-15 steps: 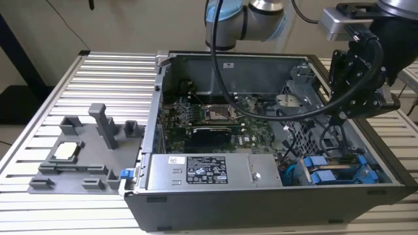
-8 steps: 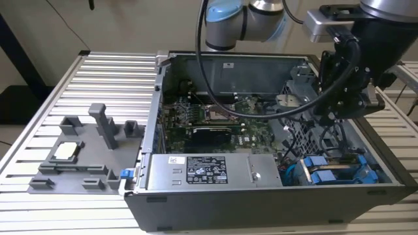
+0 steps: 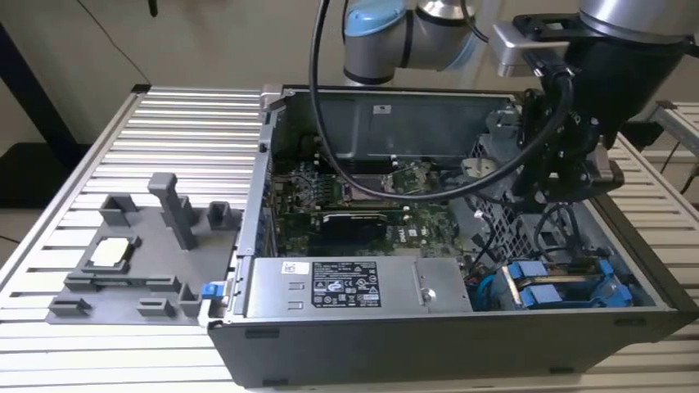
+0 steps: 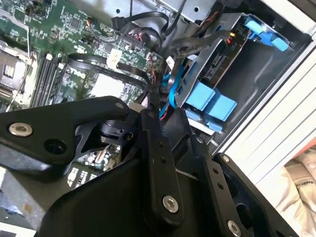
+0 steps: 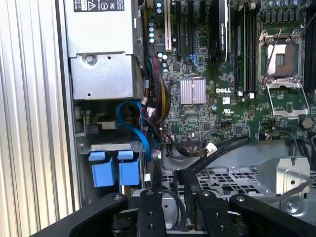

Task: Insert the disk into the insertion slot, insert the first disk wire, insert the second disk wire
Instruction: 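Insert the second disk wire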

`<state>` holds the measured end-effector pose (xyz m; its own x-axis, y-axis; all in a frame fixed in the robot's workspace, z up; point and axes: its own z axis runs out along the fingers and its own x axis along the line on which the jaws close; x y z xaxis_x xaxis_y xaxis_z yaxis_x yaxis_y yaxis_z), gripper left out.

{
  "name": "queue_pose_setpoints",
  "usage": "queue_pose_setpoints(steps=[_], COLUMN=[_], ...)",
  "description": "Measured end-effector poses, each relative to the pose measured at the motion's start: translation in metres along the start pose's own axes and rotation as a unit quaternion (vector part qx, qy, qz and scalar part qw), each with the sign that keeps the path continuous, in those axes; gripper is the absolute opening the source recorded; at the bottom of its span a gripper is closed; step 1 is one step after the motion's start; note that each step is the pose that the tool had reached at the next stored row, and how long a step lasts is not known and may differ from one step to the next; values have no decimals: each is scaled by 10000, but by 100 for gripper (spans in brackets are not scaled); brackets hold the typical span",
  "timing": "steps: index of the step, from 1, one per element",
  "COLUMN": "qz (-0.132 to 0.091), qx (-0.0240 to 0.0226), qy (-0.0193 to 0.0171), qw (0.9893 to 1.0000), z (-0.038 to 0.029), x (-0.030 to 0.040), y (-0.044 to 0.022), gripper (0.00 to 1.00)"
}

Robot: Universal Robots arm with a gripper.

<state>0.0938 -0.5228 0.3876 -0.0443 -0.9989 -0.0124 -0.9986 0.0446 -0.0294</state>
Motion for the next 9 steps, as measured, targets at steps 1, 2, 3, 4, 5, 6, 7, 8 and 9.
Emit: queue_pose_setpoints(steps=[1, 2, 3, 4, 5, 6, 7, 8, 9], qz=[-2, -4, -6, -6, -9, -23, -45, -68, -92], qx=[1, 3, 3, 4, 4, 4, 5, 7, 11], qy=[5, 22, 43, 52, 52, 52, 51, 50, 50], qw=[10000, 10000, 10000, 10000, 10000, 10000, 10000, 10000, 9999], z=[7, 9, 10, 11, 11, 11, 12, 13, 15], x=[0, 0, 0, 1, 1, 2, 1, 1, 1], y=[7, 8, 9, 13, 15, 19, 26, 36, 46], gripper=[33, 33, 33, 33, 33, 33, 33, 33, 33])
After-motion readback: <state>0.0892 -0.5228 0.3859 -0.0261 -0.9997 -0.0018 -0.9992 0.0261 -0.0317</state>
